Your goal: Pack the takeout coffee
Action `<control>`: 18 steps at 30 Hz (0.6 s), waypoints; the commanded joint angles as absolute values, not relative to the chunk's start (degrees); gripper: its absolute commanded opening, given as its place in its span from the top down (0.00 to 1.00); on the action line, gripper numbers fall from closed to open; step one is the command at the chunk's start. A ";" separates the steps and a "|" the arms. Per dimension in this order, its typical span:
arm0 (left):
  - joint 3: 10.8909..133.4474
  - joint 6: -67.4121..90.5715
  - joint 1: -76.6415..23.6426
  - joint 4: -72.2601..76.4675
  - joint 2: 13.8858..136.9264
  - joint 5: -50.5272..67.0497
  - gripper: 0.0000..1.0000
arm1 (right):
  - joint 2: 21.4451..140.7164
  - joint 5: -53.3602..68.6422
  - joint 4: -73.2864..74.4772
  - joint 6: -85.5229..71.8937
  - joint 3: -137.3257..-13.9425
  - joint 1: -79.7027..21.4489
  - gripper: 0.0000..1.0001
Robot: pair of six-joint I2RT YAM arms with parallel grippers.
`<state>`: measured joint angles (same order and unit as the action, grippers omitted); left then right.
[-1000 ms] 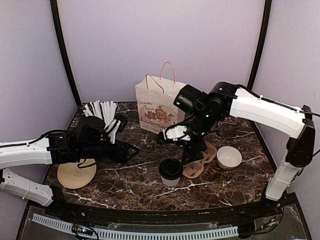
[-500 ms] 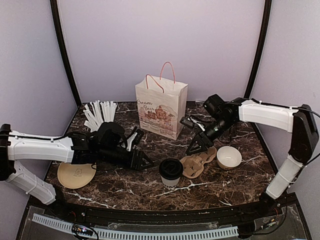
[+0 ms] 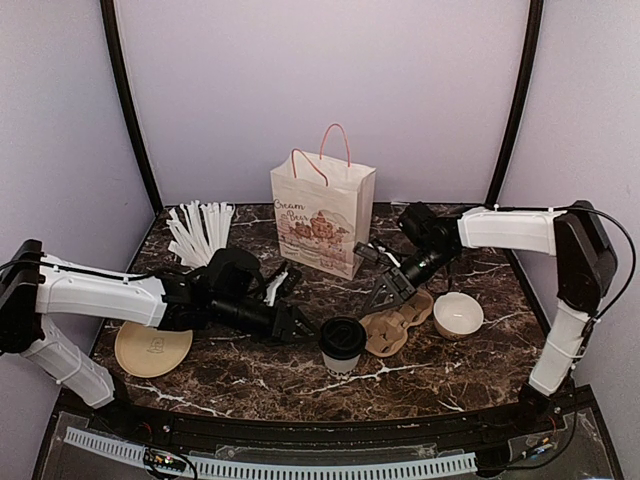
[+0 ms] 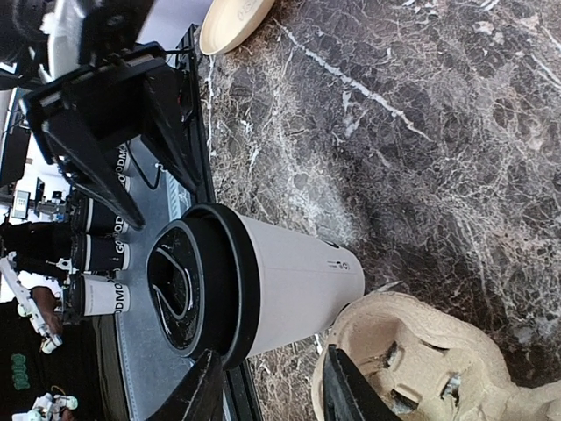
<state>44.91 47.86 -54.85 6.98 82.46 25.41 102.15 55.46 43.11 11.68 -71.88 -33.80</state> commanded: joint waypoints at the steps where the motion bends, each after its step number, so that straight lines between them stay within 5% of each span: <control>1: 45.87 47.96 -54.40 7.68 83.33 27.57 0.57 | 102.82 58.09 43.83 12.49 -72.60 -34.51 0.63; 18: 46.40 47.20 -54.40 7.13 86.45 27.72 0.59 | 104.71 55.85 46.79 15.20 -73.03 -37.67 0.64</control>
<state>44.97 47.86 -54.78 7.62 86.04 27.38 104.20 56.64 45.93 14.06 -71.99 -36.77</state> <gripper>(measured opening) 0.410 0.364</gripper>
